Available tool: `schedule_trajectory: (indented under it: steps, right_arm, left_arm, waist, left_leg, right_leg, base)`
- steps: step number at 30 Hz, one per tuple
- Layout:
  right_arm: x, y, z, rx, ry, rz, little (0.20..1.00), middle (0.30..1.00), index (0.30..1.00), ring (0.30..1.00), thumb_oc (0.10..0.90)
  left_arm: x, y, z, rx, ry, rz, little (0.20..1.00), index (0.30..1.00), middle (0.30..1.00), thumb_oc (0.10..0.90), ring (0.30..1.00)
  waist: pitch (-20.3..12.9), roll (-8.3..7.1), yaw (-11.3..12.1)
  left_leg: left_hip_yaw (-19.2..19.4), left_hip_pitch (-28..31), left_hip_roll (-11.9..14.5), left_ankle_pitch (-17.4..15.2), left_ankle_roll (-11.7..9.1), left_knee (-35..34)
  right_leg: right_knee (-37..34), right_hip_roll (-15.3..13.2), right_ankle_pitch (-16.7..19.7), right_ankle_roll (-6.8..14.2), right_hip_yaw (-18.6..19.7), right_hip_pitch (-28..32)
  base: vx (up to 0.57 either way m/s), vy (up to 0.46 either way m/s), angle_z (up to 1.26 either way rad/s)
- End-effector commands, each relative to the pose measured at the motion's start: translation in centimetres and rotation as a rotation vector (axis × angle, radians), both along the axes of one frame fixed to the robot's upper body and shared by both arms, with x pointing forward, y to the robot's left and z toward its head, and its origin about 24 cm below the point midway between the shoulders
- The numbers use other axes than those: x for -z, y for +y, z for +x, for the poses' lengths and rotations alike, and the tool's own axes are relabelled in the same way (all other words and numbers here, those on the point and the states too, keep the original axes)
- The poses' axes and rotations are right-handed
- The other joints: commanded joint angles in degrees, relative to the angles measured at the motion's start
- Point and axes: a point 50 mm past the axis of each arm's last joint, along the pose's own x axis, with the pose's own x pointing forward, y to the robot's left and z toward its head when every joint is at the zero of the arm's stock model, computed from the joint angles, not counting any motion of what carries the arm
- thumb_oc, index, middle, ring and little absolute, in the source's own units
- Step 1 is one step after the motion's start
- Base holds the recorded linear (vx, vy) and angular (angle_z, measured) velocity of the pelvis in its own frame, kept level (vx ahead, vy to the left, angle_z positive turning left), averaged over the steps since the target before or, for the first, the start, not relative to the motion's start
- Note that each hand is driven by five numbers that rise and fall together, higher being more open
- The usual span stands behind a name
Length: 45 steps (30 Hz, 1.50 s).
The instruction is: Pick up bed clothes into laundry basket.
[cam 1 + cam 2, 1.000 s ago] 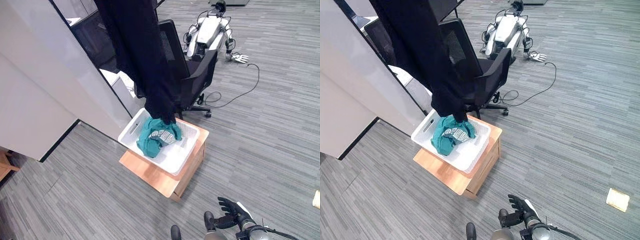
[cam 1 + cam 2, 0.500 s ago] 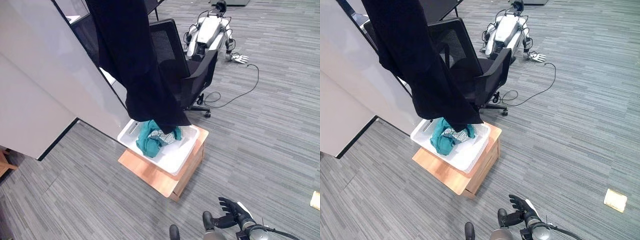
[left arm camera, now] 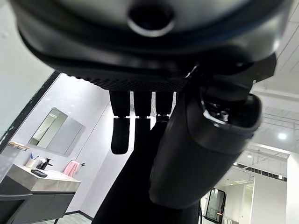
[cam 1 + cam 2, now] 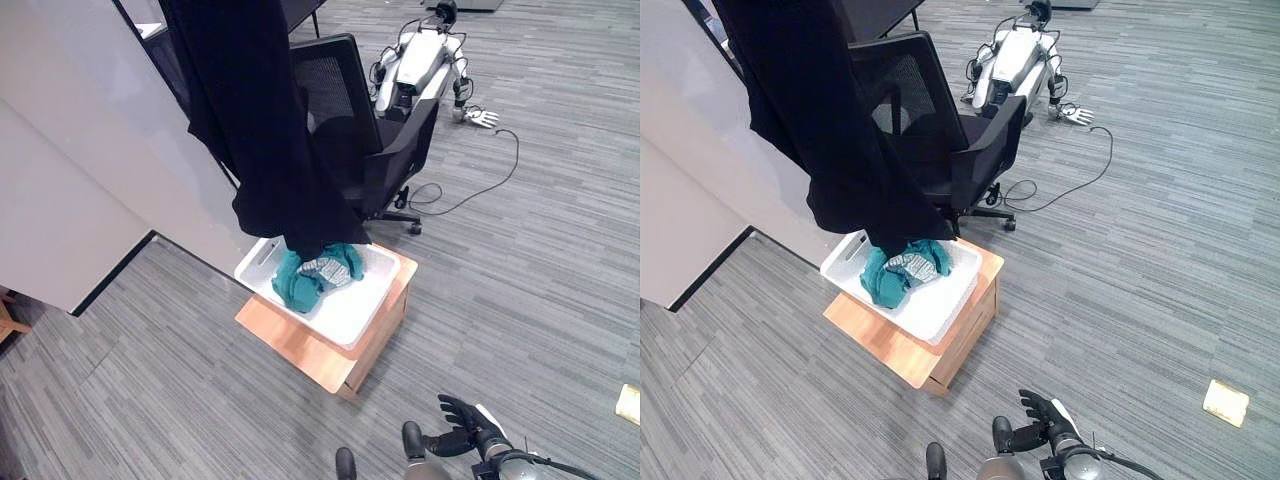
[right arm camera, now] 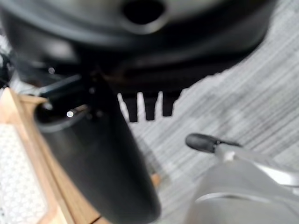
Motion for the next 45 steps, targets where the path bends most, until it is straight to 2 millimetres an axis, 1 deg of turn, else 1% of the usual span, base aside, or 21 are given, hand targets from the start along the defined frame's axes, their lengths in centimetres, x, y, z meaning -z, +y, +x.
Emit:
schedule_trajectory:
  steps: [1,6,14,25,31,38,45]
  right_arm:
    - [-0.9,-0.7,-0.1,-0.039,-0.052,-0.025,0.9,0.9,0.9,0.9,0.8]
    - [-0.7,-0.8,-0.2,-0.047,-0.032,-0.037,0.9,0.9,0.9,0.9,0.8]
    - [-0.4,-0.7,-0.3,-0.056,-0.013,-0.041,0.9,0.9,0.9,0.9,0.8]
    - [0.2,-0.6,-0.4,-0.053,0.016,-0.037,0.9,0.9,0.9,0.9,0.8]
    - [0.4,-0.6,-0.6,-0.057,0.032,-0.041,0.9,0.9,0.9,0.9,0.8]
    - [0.3,-0.4,-0.4,-0.07,0.028,-0.041,0.9,0.9,0.9,0.9,0.8]
    - [0.1,-0.4,-0.3,-0.064,0.014,-0.045,0.9,0.9,0.9,0.9,0.8]
  left_arm:
    - [-4.9,3.8,-5.5,-0.026,-0.333,-0.244,0.3,0.3,0.3,0.4,0.3]
    - [-6.2,2.9,-6.9,-0.002,-0.393,-0.225,0.3,0.3,0.3,0.4,0.3]
    - [-7.3,2.5,-8.1,0.001,-0.435,-0.213,0.3,0.3,0.3,0.4,0.3]
    - [-7.8,2.9,-8.9,-0.002,-0.466,-0.228,0.3,0.3,0.3,0.4,0.3]
    - [-8.2,2.8,-9.5,0.0,-0.482,-0.23,0.3,0.3,0.3,0.4,0.3]
    - [-8.1,2.5,-9.1,0.001,-0.467,-0.215,0.3,0.3,0.3,0.4,0.3]
    - [-7.1,3.1,-7.9,-0.009,-0.423,-0.231,0.3,0.3,0.3,0.4,0.3]
  waist:
    - [-4.5,-1.71,1.7]
    - [-5.1,-1.76,2.4]
    - [-6.1,-1.91,3.1]
    - [-7.2,-2.68,3.9]
    - [-7.9,-2.75,4.1]
    - [-8.1,-2.61,4.0]
    - [-7.7,-2.96,3.6]
  left_leg:
    - [1.6,0.0,2.1,0.1,-2.1,0.0]
    - [1.2,0.0,1.9,0.0,-2.0,0.0]
    - [0.7,0.3,1.6,-0.1,-1.8,0.0]
    - [0.6,0.3,1.5,-0.2,-1.8,0.0]
    - [0.7,0.2,1.4,-0.4,-1.8,0.0]
    - [0.9,0.5,1.3,-0.7,-1.6,0.0]
    - [1.0,0.7,1.5,-0.7,-1.6,0.0]
  right_leg:
    - [0.2,-1.8,-6.7,5.1,-0.8,7.7]
    - [0.2,-2.0,-6.7,5.1,-1.3,8.0]
    - [0.2,-2.4,-6.9,5.2,-2.0,8.7]
    - [0.2,-2.5,-6.8,5.2,-2.2,8.9]
    - [0.2,-2.7,-6.8,5.3,-2.4,8.8]
    - [0.2,-2.7,-6.9,5.4,-2.2,8.9]
    - [0.2,-2.7,-6.9,5.4,-2.0,8.9]
  base:
    - [0.0,0.0,0.0]
    - [0.0,0.0,0.0]
    - [0.0,0.006,0.02]
    - [0.0,0.001,0.0]
    - [0.0,0.0,0.0]
    - [0.0,0.0,0.0]
    - [0.0,0.0,0.0]
